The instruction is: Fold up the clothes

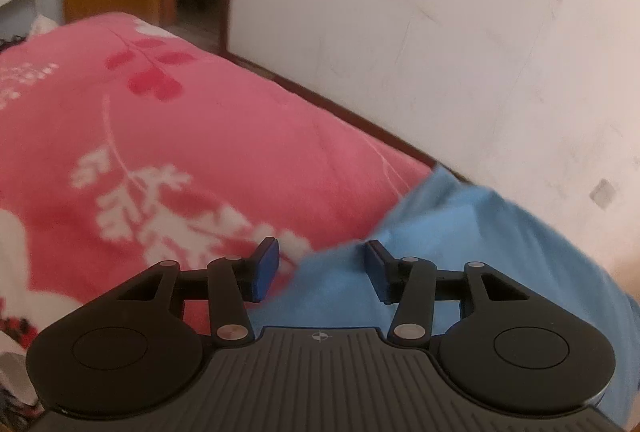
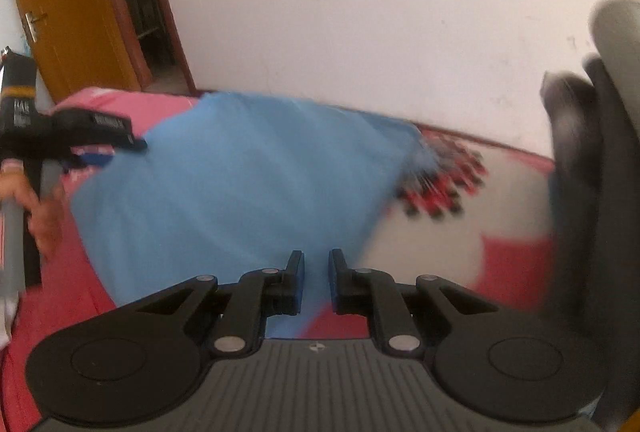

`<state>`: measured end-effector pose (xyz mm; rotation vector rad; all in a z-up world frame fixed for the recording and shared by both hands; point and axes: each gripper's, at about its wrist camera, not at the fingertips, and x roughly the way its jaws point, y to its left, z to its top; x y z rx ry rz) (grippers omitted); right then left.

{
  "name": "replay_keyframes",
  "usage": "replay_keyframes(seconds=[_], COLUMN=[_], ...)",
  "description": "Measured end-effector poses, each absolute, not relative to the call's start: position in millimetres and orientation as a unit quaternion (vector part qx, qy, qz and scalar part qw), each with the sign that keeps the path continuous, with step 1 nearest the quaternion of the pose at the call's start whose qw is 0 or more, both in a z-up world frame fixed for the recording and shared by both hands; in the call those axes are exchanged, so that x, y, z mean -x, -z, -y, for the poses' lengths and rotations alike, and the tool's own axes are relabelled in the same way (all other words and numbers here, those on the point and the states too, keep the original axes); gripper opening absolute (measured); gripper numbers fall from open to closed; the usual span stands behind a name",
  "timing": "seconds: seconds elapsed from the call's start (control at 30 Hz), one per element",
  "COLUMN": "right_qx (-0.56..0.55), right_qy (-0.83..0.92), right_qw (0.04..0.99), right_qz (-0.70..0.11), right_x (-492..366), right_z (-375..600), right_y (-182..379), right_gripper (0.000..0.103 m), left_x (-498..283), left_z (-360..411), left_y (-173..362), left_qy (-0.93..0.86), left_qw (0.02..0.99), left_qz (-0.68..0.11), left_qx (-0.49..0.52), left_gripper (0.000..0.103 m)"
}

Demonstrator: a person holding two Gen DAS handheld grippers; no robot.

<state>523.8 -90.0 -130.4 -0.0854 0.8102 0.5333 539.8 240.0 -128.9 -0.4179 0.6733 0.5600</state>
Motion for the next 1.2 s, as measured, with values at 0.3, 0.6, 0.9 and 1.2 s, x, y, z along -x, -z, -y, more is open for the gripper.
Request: replay_keyframes(seconds=[0.3,0.6,0.9,1.2], right_qx=[0.074,0.146,0.189,0.085], right_qy=[-0.341,-0.381,-0.318,-0.242], right_qw=[0.862,0.787,0.817,0.84], right_qz=[-0.368,-0.463,-0.442,-0.478], right_x=[-494,-464,-411,-366], right_z=[67,72,104,101], right_y=[101,108,40,30], right_gripper=[0.014,0.015,0.021,0.044], left_x=[-509,-448,-362,-330], left_z=[-246,-219,-152,-118], left_y=[106,51,1,1], left_qy=[-0.286,-0.253,-0.197,-0.155], left_qw=[0.877,0.87,0.899,0.906], left_qz=[-0.328,-0.4,-0.373,-0.375], left_qx=[0.202,0.135,0.117,0.122], left_gripper=[0.048,0.048,0.103,0.103])
